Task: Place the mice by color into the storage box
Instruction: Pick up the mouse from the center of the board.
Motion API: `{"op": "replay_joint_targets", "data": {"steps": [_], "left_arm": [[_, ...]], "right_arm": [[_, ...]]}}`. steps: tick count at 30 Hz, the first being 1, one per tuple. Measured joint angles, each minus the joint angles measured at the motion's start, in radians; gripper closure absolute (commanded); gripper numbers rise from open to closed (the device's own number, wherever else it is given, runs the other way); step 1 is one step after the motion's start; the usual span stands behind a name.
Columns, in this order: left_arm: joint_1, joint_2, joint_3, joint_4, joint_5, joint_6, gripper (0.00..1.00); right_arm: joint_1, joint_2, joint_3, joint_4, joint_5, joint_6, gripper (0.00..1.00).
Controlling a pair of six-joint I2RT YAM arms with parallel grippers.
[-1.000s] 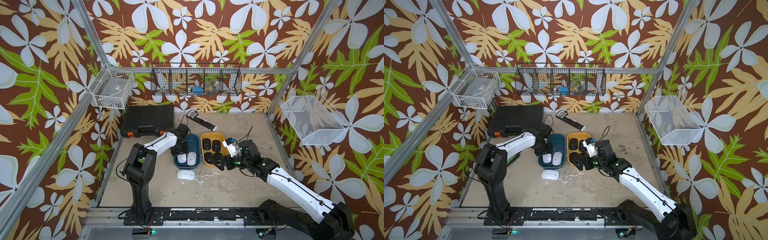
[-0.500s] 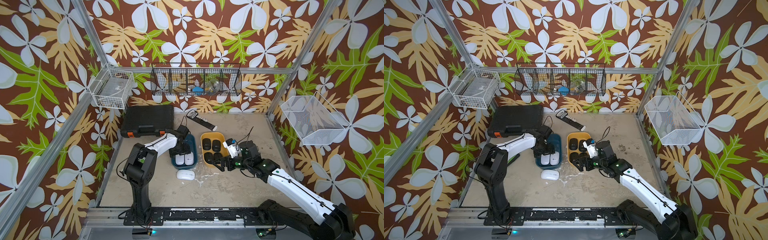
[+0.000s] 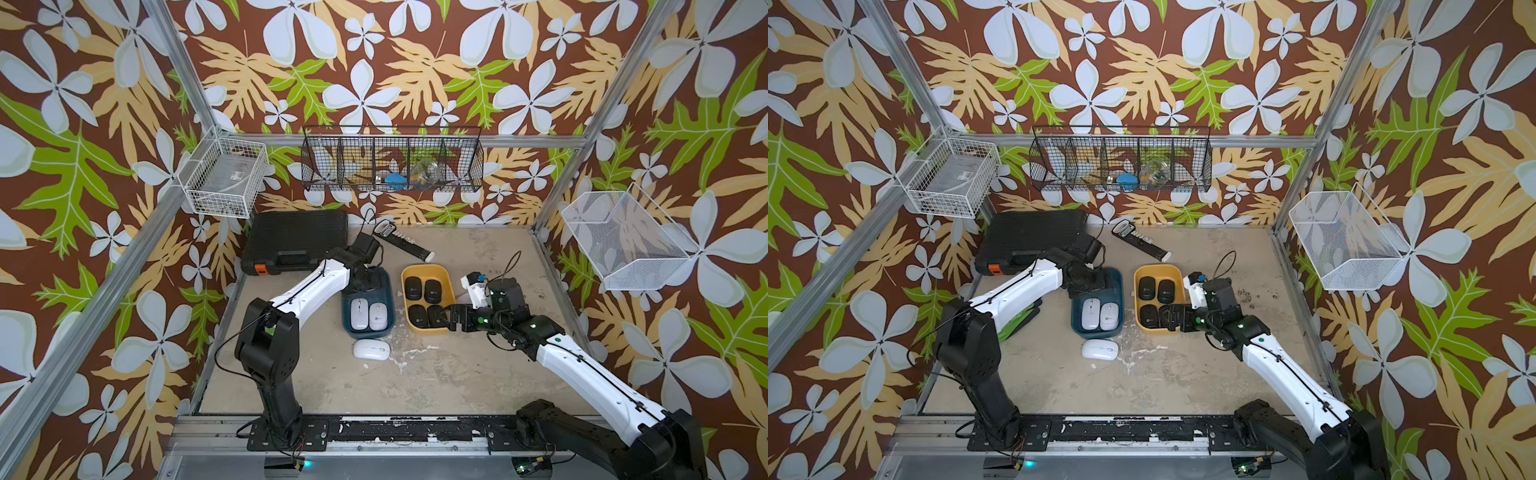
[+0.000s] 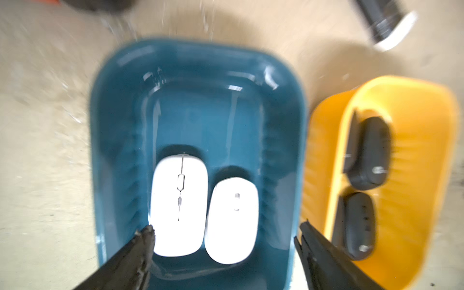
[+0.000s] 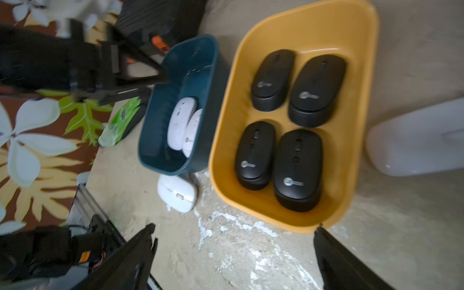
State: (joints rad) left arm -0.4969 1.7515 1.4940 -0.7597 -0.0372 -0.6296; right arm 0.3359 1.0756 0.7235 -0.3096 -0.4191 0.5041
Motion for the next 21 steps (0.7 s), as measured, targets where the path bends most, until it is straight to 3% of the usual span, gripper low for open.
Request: {"op": "replay_joint_targets", "data": {"steps": [5, 9, 21], "left_arm": [[-0.059, -0.147, 0.022, 0.031, -0.008, 0.064, 0.05], [-0.147, -0.316, -0.049, 0.113, -0.03, 0.158, 0.02], [-0.366, -0.733, -0.391, 0.331, -0.044, 0.391, 0.0]], "right_arm": [[-0.142, 0.055, -0.039, 0.024, 0.007, 0.061, 0.0], [-0.206, 0.166, -0.018, 0.055, 0.04, 0.074, 0.0], [-0.218, 0.51, 0.183, 0.066, 0.165, 0.093, 0.01]]}}
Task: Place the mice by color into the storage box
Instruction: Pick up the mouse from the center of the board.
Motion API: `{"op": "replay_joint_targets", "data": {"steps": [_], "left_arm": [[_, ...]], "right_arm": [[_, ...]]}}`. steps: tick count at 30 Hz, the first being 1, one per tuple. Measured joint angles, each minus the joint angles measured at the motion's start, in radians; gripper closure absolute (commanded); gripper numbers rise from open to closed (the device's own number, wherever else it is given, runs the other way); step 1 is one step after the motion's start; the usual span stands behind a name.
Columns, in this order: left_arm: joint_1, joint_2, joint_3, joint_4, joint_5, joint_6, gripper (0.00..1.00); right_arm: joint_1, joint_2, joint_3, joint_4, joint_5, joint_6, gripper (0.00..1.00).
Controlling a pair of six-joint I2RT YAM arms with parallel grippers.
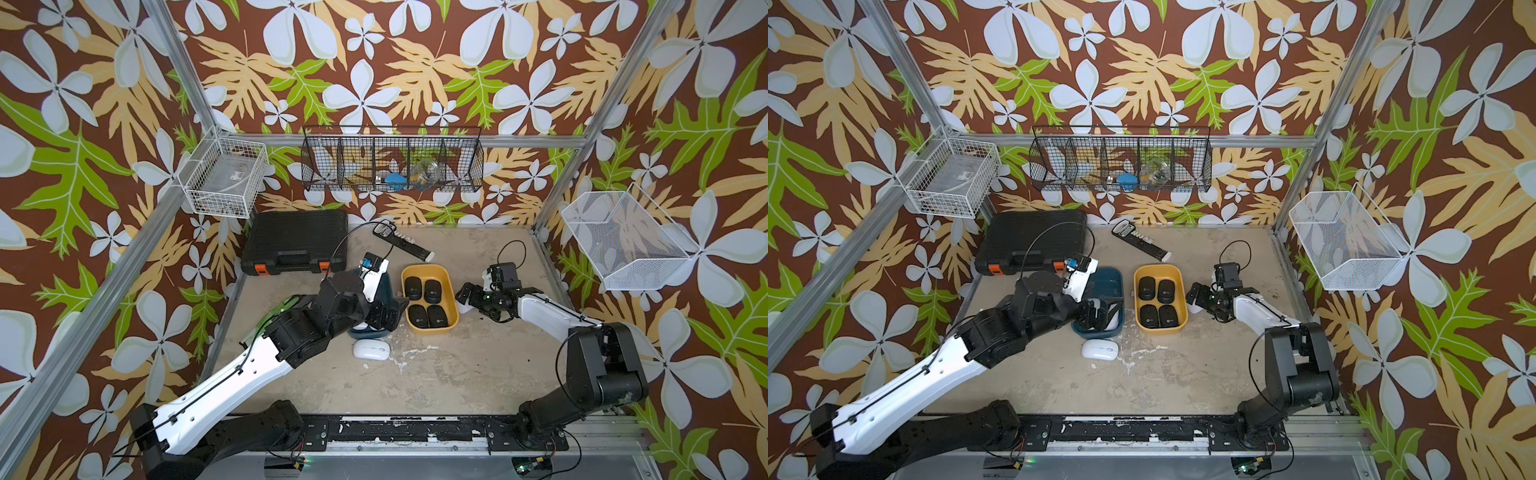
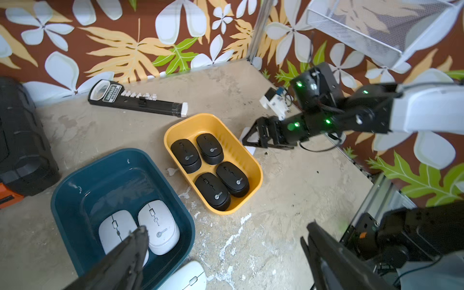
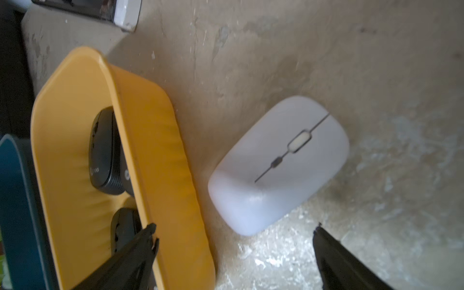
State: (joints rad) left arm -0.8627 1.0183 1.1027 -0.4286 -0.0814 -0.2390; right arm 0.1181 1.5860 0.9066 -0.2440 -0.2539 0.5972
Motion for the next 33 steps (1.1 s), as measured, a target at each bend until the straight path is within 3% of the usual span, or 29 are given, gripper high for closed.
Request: {"op": "replay_joint_targets", "data": {"steps": [9, 33], "left_arm": [[-0.01, -0.072, -0.062, 0.034, 0.0, 0.083, 0.0], [-0.01, -0.119, -0.132, 0.068, 0.0, 0.109, 0.0]], "right_arm": [[0.009, 0.119, 0.111, -0.074, 0.069, 0.001, 0.02], [0.061, 0.298, 0.302, -0.224, 0.192, -0.002, 0.06]]}}
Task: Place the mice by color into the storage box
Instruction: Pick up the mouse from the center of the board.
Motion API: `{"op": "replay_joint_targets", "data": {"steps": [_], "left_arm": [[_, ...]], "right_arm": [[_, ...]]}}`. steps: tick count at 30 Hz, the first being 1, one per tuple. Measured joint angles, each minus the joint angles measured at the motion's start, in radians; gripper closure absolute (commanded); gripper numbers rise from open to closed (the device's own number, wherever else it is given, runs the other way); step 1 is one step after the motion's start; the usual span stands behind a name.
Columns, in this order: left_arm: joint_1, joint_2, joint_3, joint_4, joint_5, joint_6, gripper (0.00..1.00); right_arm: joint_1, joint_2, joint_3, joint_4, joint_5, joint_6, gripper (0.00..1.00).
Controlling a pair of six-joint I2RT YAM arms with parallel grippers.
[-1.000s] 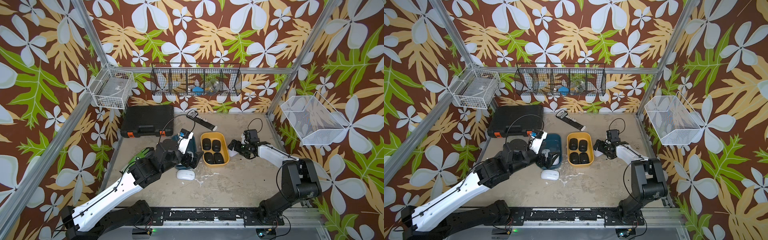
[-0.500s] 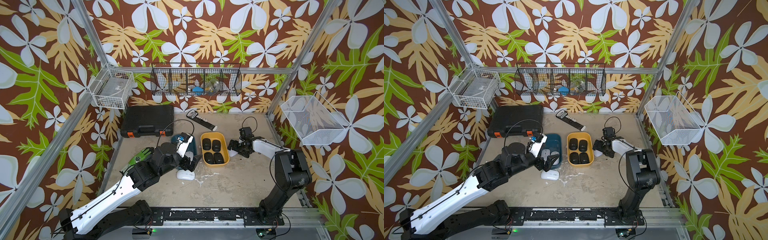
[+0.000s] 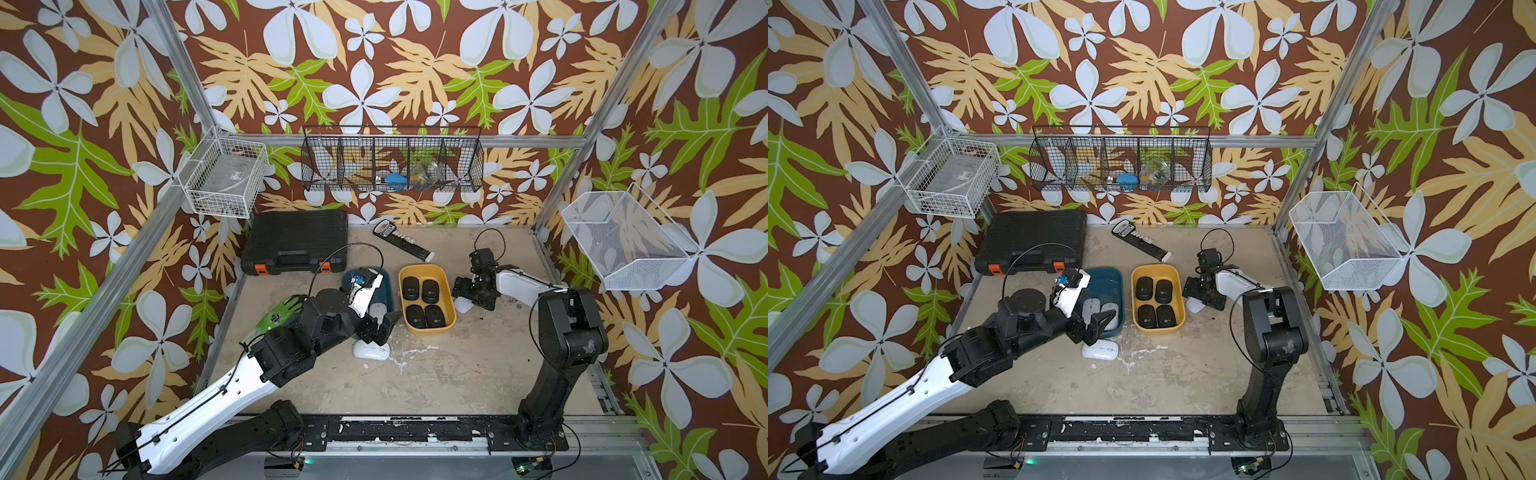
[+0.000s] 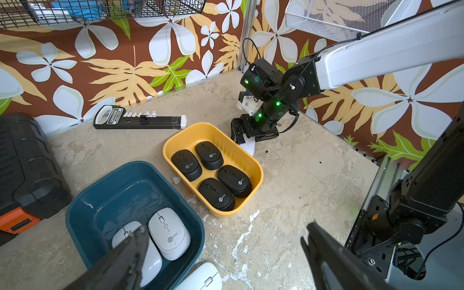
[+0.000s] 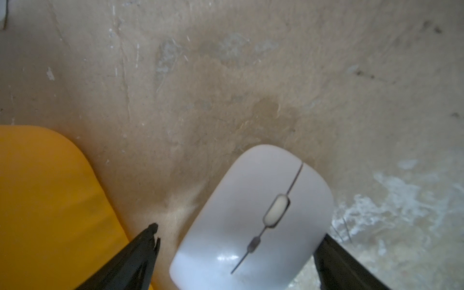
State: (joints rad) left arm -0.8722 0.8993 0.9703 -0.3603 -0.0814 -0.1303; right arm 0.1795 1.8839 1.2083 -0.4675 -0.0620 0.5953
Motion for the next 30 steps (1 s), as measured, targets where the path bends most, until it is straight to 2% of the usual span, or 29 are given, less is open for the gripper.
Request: {"op": "replay_joint_targets", "data": {"steps": [11, 14, 20, 26, 30], "left_arm": [[0.0, -0.006, -0.01, -0.002, -0.005, 0.0, 0.0], [0.0, -0.012, -0.018, -0.003, -0.008, 0.0, 0.0], [0.0, -0.021, -0.029, -0.003, -0.008, -0.011, 0.0], [0.0, -0.034, -0.042, -0.003, -0.008, -0.023, 0.0], [0.0, -0.042, -0.05, -0.003, -0.008, -0.026, 0.0]], "right_arm": [[0.018, 0.008, 0.023, -0.052, 0.072, -0.051, 0.2], [0.017, -0.015, 0.008, -0.059, 0.091, -0.061, 0.29], [0.017, -0.036, -0.019, -0.063, 0.103, -0.081, 0.3], [0.017, -0.035, -0.034, -0.058, 0.104, -0.087, 0.24], [0.017, -0.032, -0.031, -0.055, 0.104, -0.087, 0.24]]}}
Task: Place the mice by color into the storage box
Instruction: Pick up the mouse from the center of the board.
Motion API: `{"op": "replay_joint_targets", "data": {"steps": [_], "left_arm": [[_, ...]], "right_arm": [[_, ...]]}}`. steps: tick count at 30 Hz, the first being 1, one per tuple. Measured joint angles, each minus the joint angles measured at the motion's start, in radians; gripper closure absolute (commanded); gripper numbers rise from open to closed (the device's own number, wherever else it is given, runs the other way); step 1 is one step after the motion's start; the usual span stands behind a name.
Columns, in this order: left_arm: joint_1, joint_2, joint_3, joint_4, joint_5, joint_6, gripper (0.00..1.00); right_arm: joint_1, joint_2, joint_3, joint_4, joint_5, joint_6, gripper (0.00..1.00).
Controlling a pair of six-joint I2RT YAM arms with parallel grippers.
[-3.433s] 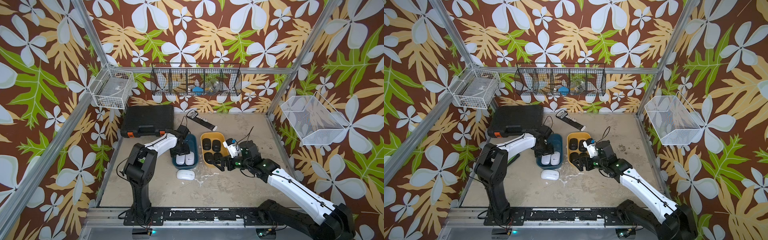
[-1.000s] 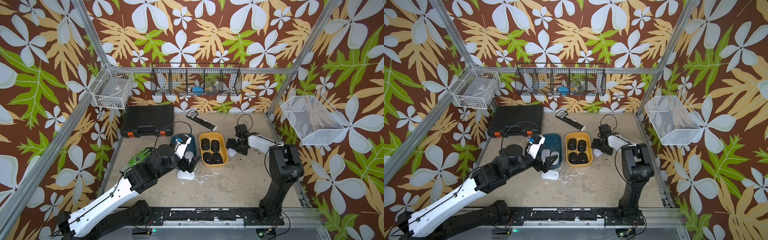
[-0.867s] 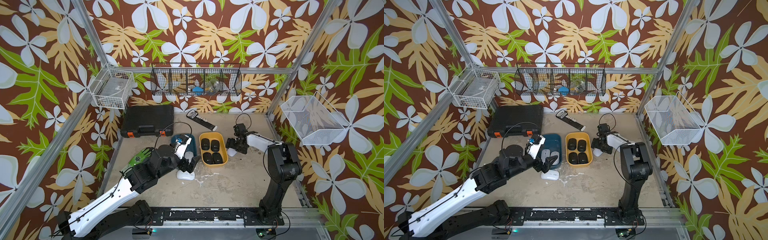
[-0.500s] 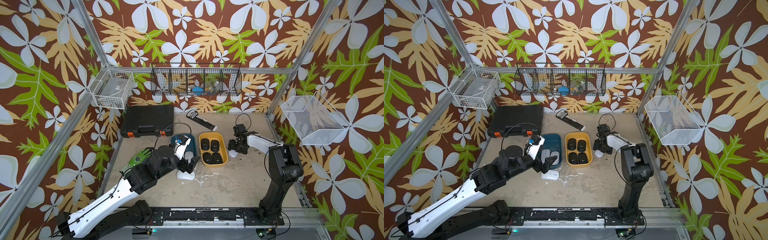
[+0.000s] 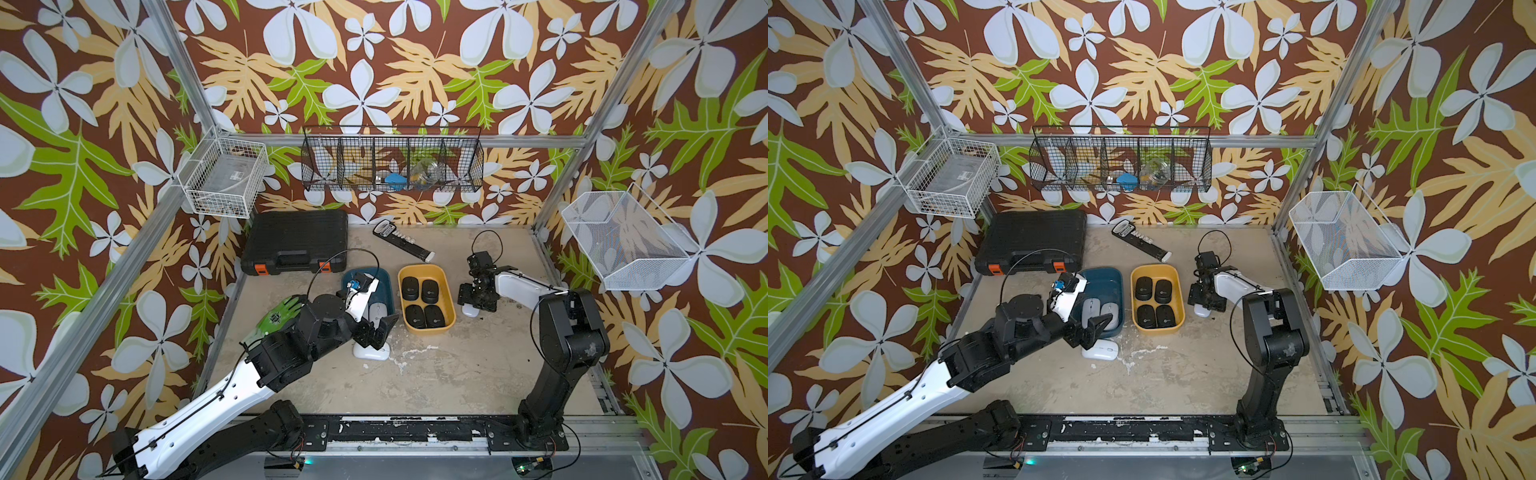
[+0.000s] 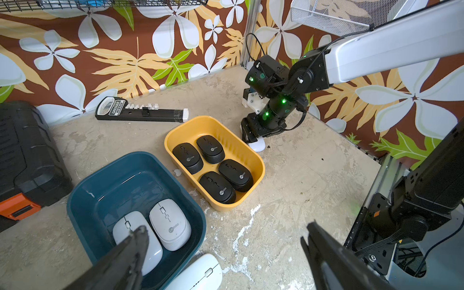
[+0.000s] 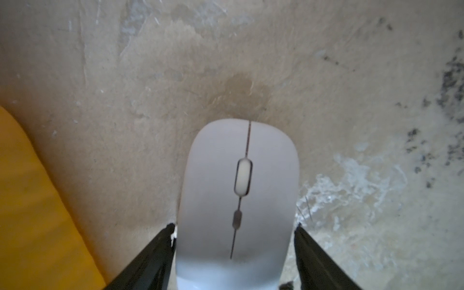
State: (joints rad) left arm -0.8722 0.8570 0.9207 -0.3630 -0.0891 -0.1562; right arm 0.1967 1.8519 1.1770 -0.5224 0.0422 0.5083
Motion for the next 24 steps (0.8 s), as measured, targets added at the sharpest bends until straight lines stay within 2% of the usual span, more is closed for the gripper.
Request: {"op": "replay_joint_targets", "data": {"steps": [6, 9, 15, 24], "left_arm": [[0.0, -0.006, -0.007, 0.001, -0.005, 0.0, 0.0], [0.0, -0.008, -0.003, 0.0, -0.01, 0.001, 0.0], [0.0, -0.012, 0.003, 0.004, -0.034, 0.008, 0.0], [0.0, -0.016, -0.01, 0.006, -0.09, 0.007, 0.0]], "right_arm": [[0.0, 0.029, 0.016, 0.01, 0.003, 0.0, 0.3], [0.0, 0.033, 0.018, 0.018, 0.011, -0.004, 0.43], [0.0, 0.004, -0.001, 0.028, 0.016, -0.012, 0.53], [0.034, -0.161, 0.009, 0.003, 0.039, -0.016, 0.55]]}}
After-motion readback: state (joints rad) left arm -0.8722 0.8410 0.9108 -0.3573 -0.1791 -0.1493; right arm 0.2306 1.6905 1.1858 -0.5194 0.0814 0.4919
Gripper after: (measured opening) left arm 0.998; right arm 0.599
